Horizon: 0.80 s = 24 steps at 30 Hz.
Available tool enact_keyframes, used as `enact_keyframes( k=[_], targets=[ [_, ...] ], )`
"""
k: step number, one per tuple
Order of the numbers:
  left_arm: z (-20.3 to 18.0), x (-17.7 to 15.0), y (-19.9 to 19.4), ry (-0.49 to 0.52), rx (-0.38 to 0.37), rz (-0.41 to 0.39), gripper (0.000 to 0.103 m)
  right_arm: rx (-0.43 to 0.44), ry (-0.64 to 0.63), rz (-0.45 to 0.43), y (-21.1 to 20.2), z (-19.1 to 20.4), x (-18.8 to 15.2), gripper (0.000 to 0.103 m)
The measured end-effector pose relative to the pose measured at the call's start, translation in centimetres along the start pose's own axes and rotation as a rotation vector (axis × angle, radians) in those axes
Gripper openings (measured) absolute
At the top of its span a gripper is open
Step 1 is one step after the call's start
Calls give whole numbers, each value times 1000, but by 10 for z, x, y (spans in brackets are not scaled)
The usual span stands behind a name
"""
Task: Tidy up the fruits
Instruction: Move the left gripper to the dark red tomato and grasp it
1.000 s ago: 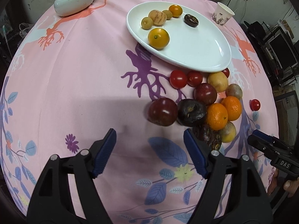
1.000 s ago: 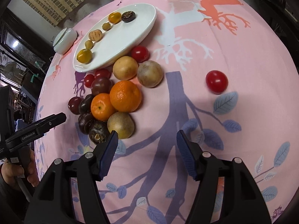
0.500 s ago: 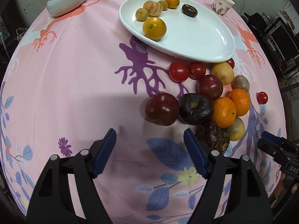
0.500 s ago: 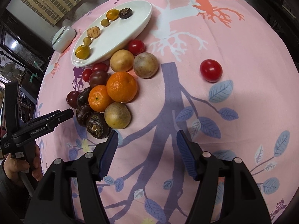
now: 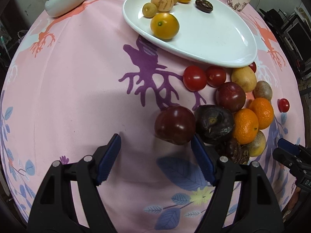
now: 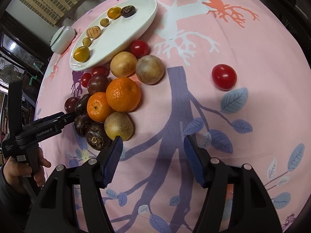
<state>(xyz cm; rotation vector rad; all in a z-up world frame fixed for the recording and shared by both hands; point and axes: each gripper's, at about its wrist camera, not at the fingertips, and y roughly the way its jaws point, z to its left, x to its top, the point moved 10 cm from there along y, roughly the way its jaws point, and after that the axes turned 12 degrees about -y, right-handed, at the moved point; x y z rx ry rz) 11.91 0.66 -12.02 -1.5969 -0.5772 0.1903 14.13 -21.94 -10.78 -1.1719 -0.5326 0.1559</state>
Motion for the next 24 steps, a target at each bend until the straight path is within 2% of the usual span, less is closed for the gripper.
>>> enact_keyframes(
  k=[9, 12, 14, 15, 16, 19, 24],
  targets=[
    [-3, 1, 8, -4, 9, 14, 76, -29, 29, -2, 1, -6, 2, 65],
    [-3, 3, 8, -23, -10, 9, 74, -30, 33, 4, 1, -8, 0, 65],
    [-4, 4, 3, -29, -53, -5, 59, -24, 27, 7, 0, -6, -1, 65],
    [-8, 4, 1, -26, -80, -3, 45, -18, 22, 8, 0, -4, -2, 65],
    [-13, 3, 1, -18, -108, 10, 38, -16, 18, 10, -1, -2, -3, 65],
    [-17, 2, 1, -1, -89, 2, 38, -11, 9, 19, 0, 2, -5, 65],
    [-11, -2, -3, -29, -105, 8, 38, -6, 5, 13, -5, 3, -8, 65]
  ],
)
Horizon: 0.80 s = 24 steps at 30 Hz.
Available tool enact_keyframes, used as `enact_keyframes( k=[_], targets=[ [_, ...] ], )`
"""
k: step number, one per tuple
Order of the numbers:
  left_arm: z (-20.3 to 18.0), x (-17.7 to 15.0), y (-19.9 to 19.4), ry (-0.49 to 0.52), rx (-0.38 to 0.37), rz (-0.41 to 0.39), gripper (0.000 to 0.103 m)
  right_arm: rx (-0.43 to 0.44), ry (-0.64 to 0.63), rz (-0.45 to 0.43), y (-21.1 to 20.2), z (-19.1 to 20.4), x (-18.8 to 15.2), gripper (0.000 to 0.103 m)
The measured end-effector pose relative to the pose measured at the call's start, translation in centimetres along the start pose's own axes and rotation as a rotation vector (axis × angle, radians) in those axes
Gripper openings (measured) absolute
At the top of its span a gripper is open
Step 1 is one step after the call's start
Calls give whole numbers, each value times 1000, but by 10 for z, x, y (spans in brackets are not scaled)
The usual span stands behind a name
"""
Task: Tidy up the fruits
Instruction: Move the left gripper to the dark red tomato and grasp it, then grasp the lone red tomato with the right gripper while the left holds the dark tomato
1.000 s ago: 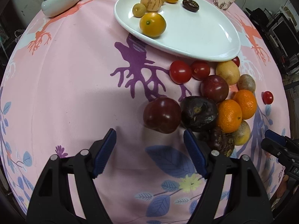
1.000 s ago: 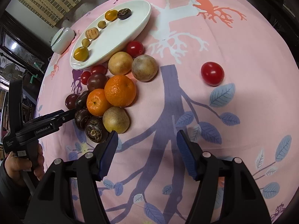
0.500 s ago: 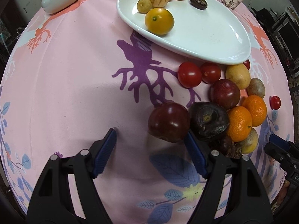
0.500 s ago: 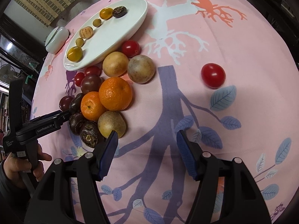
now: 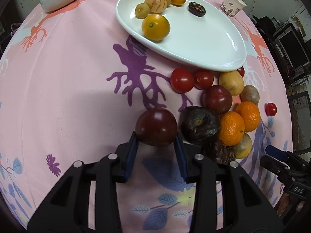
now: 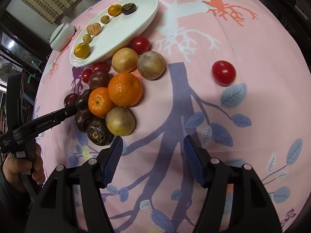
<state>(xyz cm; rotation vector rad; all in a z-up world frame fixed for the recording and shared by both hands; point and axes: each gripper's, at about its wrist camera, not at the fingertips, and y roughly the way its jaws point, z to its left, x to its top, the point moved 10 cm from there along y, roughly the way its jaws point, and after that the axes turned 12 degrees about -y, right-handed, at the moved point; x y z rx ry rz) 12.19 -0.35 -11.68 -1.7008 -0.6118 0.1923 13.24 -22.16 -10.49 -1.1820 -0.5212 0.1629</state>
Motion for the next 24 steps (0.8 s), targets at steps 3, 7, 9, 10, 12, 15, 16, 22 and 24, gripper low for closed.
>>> enact_keyframes(
  k=[3, 7, 9, 10, 12, 15, 16, 22, 24],
  targets=[
    [6, -6, -4, -22, -12, 0, 38, -13, 14, 0, -2, -6, -3, 65],
    [11, -13, -10, -35, -30, 4, 38, -40, 36, 1, -4, -19, -7, 65],
    [13, -15, -13, -35, -33, 2, 38, -53, 45, -1, -5, -26, -7, 65],
    [12, -15, -14, -36, -36, 2, 38, -60, 48, -7, -7, -30, -6, 65],
    [12, -16, -16, -40, -42, 1, 38, -80, 49, -23, -10, -37, -3, 65],
    [12, -17, -19, -37, -49, 2, 38, -84, 64, -51, -13, -48, 6, 65],
    [12, -18, -19, -37, -50, 4, 38, -98, 64, -66, -15, -51, 10, 65],
    [13, -22, -18, -35, -45, 14, 38, -190, 42, -83, -10, -70, 32, 65],
    [13, -22, -18, -31, -41, 14, 38, -210, 30, -82, -6, -74, 38, 65]
  ],
)
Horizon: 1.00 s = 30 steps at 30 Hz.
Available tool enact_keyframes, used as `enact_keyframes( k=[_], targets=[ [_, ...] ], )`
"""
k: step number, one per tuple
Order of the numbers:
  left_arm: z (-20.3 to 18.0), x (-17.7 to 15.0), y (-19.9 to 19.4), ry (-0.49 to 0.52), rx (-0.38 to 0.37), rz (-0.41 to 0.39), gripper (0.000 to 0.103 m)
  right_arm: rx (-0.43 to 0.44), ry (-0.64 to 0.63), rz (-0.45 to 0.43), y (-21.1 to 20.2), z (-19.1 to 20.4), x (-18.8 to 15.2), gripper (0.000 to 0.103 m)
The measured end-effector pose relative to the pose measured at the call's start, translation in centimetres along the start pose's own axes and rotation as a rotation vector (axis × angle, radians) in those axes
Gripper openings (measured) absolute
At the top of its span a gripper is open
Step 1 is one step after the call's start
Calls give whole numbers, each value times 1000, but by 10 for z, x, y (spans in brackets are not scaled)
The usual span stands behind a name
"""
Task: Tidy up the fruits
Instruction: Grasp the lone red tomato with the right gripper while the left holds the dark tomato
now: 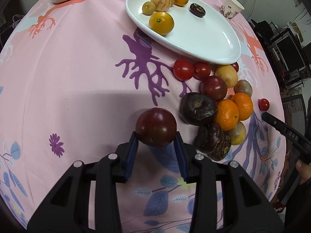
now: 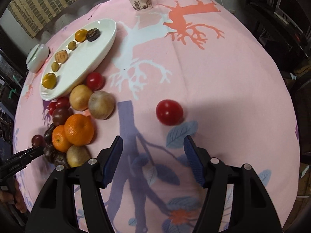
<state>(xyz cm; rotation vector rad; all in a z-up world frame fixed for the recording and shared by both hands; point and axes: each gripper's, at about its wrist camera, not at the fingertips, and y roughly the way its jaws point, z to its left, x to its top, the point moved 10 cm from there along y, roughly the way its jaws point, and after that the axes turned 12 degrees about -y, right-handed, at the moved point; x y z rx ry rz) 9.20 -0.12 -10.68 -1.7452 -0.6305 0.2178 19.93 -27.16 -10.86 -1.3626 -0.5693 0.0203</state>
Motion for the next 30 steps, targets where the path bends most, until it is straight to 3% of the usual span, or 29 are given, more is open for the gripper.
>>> enact_keyframes(
  k=[3, 5, 9, 11, 25, 30],
  targets=[
    [1, 0, 0, 1, 4, -3, 38, -40, -14, 1, 6, -6, 7, 61],
    [0, 1, -1, 2, 3, -9, 38, -46, -32, 21, 12, -7, 9, 48],
    [0, 2, -1, 7, 7, -11, 37, -57, -45, 16, 17, -8, 17, 44],
    [-1, 2, 0, 8, 6, -11, 37, -50, -53, 17, 17, -7, 20, 29],
    [-10, 8, 13, 19, 0, 4, 39, 106, -107, -1, -11, 43, 5, 28],
    [-12, 11, 16, 24, -2, -1, 37, 97, -90, -5, -14, 39, 3, 28]
  ],
)
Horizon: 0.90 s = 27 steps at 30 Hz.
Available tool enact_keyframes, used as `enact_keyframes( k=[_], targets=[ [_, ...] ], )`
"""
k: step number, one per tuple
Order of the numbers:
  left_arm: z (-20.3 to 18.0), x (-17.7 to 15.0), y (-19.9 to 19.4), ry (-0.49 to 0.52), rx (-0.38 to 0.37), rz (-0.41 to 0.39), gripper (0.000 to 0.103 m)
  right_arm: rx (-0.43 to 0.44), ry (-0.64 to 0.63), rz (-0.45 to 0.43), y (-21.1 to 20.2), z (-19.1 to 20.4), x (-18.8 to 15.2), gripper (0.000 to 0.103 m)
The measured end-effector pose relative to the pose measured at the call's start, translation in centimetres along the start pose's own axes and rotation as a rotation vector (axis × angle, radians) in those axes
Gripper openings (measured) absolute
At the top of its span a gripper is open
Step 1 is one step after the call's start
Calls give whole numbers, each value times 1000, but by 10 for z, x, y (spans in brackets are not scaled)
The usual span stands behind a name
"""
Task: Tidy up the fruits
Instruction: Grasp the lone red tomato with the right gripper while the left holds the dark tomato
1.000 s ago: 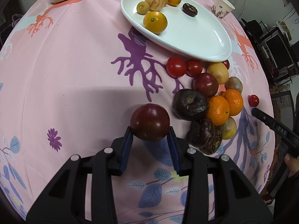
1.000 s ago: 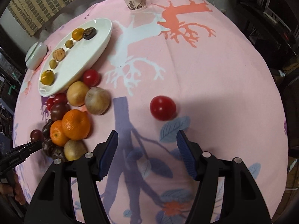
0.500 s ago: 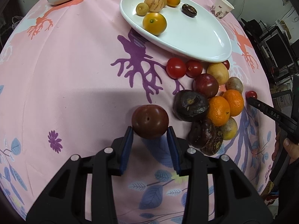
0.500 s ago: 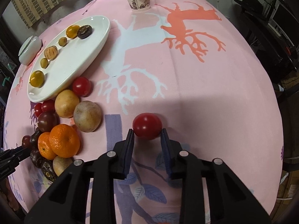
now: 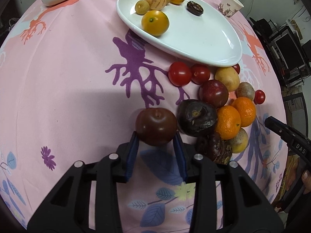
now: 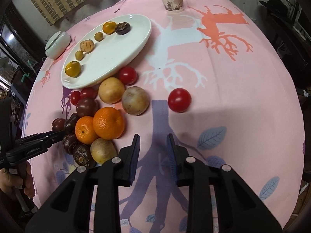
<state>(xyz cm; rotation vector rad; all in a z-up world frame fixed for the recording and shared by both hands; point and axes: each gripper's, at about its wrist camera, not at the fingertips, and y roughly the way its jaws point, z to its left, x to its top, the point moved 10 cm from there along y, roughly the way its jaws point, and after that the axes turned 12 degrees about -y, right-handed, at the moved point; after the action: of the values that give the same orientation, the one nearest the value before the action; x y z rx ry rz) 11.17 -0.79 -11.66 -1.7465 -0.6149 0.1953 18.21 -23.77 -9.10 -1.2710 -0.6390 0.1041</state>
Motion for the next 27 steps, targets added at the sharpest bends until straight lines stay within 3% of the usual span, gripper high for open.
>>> enact_keyframes(
  k=[11, 27],
  targets=[
    [-5, 5, 4, -2, 7, 6, 37, -93, 15, 11, 25, -32, 22, 30],
    [-5, 6, 6, -11, 18, 13, 39, -111, 1, 3, 52, -26, 56, 32]
  ],
)
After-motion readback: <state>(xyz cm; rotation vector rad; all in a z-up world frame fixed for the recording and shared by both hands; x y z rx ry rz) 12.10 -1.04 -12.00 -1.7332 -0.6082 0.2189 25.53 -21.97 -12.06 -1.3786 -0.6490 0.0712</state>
